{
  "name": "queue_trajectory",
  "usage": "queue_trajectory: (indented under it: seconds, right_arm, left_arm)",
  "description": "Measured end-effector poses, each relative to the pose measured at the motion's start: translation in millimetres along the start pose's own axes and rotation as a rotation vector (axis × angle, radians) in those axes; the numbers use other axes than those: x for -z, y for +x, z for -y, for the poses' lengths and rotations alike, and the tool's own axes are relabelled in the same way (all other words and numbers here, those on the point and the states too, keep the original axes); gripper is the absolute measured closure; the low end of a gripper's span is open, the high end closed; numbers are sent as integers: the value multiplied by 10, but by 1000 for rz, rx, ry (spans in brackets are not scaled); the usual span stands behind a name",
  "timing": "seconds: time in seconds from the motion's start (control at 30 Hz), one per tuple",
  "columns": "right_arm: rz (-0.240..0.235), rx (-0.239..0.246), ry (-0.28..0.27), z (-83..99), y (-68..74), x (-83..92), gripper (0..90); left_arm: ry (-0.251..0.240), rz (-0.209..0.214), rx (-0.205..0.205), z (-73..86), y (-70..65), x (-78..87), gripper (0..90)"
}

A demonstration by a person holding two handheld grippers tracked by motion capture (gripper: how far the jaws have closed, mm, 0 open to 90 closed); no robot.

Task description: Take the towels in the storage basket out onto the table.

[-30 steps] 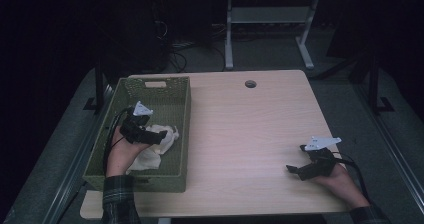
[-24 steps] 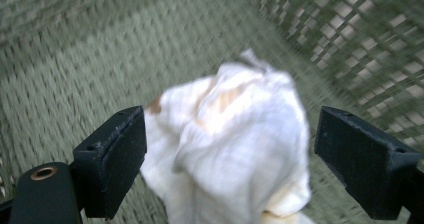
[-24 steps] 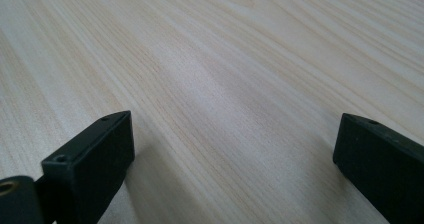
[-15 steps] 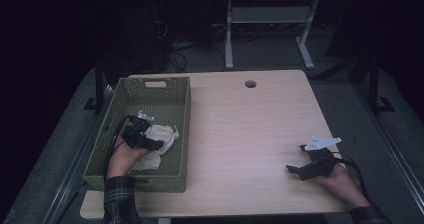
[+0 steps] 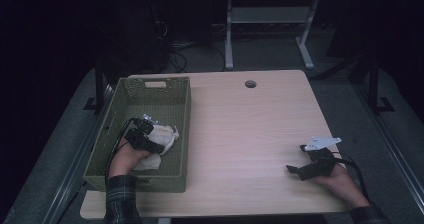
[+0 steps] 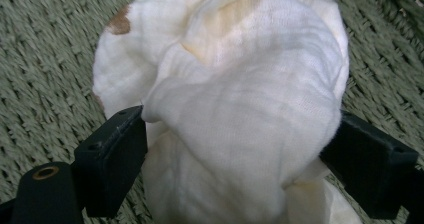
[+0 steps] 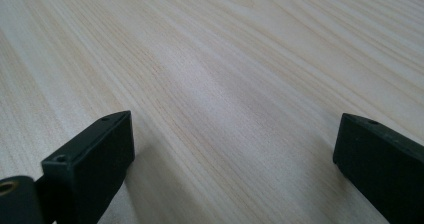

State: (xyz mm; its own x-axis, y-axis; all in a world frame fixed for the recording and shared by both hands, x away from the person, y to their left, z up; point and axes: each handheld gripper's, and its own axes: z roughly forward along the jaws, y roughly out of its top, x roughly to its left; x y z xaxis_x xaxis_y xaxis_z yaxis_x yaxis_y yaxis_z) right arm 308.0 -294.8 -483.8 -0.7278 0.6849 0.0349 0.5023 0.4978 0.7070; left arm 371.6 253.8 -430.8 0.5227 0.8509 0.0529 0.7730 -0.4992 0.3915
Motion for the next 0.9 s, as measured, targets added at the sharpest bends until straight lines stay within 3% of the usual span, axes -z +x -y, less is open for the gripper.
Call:
queue_trajectory:
  seconds: [0.13, 0.2, 0.33, 0.4, 0.43, 0.53, 0.67, 0.77, 0.9]
  right_arm:
    - [0, 1, 0, -1, -1, -1, 26]
    - [0, 1, 0, -1, -1, -1, 26]
    - [0, 1, 0, -1, -1, -1, 26]
    - [0, 1, 0, -1, -1, -1, 26]
    - [0, 1, 0, -1, -1, -1, 26]
    - [-1, 1, 0, -1, -1, -1, 26]
    - [0, 1, 0, -1, -1, -1, 26]
    - [0, 0, 0, -1, -1, 0, 26]
    - [-1, 0, 0, -1, -1, -1, 26]
  left_arm:
    - [41, -14, -8, -7, -14, -49, 130]
    - [65, -9, 8, -6, -19, -89, 130]
    - [68, 1, 23, -11, -8, -89, 143]
    - [66, 4, 20, -14, -12, -78, 235]
    - [64, 0, 12, -16, -20, -64, 235]
    - [58, 13, -16, -26, -34, -28, 453]
    - [32, 11, -30, -38, -47, 20, 549]
    - [-10, 20, -15, -50, -34, 79, 607]
    - [-65, 56, 9, -45, -15, 155, 606]
